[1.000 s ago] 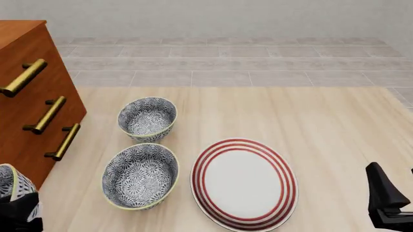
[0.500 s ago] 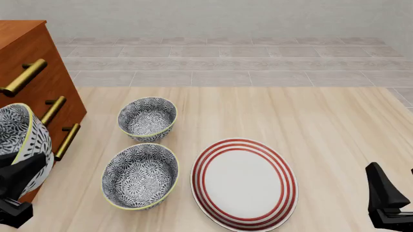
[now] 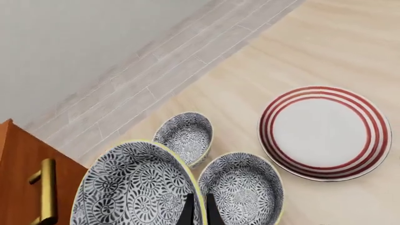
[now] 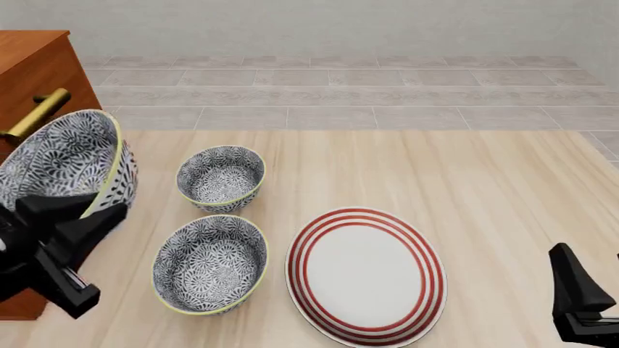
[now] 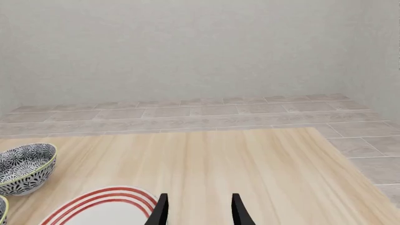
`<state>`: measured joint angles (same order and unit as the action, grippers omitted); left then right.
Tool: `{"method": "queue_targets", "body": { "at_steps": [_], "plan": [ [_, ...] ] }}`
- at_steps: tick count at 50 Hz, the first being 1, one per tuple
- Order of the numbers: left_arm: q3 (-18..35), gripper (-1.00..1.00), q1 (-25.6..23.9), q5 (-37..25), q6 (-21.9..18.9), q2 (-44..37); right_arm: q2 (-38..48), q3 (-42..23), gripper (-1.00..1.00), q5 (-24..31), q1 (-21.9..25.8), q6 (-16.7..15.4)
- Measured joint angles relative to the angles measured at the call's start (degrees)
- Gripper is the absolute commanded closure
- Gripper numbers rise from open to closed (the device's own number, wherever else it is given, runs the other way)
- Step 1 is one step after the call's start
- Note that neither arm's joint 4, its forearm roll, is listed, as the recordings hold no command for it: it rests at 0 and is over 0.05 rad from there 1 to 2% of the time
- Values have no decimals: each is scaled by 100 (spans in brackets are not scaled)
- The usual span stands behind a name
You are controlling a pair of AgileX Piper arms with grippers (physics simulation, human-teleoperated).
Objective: Put the bowl at the front on the plate.
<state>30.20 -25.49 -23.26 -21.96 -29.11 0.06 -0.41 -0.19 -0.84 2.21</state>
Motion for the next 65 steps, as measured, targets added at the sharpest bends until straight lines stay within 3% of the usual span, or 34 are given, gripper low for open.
{"method": "queue_targets", "body": {
  "at_steps": [23,48,65],
  "plan": [
    [281,100,-1067,911,-1003,-1285,-1,9,-100,-18,-18,4],
    [1660,100,-2475,670,-757,-2868,1,0,-100,-4,-16,-23],
    [1841,100,-2886,994,-1153,-3723,4,3,-100,5,0,-54]
  ]
}}
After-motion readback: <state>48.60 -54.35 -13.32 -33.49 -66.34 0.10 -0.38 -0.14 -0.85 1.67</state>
